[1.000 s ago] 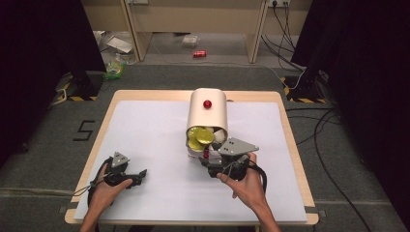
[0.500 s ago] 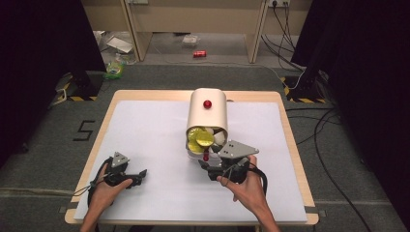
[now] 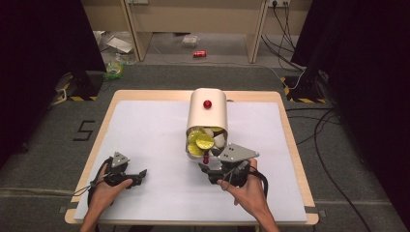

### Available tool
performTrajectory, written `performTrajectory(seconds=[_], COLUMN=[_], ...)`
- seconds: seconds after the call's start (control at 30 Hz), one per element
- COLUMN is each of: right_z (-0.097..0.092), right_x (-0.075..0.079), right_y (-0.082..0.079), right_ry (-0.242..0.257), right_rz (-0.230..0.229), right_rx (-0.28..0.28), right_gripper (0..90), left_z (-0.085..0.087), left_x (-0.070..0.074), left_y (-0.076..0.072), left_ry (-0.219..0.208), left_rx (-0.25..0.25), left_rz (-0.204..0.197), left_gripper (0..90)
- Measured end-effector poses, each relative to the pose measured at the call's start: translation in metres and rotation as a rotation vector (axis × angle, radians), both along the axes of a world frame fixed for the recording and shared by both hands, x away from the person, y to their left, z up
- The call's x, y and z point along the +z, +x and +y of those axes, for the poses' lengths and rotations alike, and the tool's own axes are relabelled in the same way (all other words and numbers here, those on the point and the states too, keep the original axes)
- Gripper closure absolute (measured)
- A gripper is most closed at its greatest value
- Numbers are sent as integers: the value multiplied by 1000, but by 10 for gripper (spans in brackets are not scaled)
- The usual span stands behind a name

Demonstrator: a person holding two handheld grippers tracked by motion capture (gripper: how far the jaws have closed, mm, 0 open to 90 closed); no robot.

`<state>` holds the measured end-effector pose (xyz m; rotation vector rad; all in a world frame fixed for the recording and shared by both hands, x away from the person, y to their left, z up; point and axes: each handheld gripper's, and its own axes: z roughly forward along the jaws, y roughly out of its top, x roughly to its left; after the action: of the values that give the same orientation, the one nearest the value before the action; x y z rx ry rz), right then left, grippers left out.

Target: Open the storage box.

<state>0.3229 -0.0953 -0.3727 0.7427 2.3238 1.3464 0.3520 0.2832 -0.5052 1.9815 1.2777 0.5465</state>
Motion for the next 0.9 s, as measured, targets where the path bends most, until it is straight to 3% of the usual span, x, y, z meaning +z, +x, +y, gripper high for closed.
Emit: performTrajectory(seconds=[0.9], right_z=[-1], right_x=[-4], right_y=[-15], right_ry=[-13], right_rz=[7], right_rx=[20], right_gripper=[414], left_z=[0], left_x=[0], left_y=[0], left_ry=[0], left_rx=[0], left_rz=[0], left_gripper=[118])
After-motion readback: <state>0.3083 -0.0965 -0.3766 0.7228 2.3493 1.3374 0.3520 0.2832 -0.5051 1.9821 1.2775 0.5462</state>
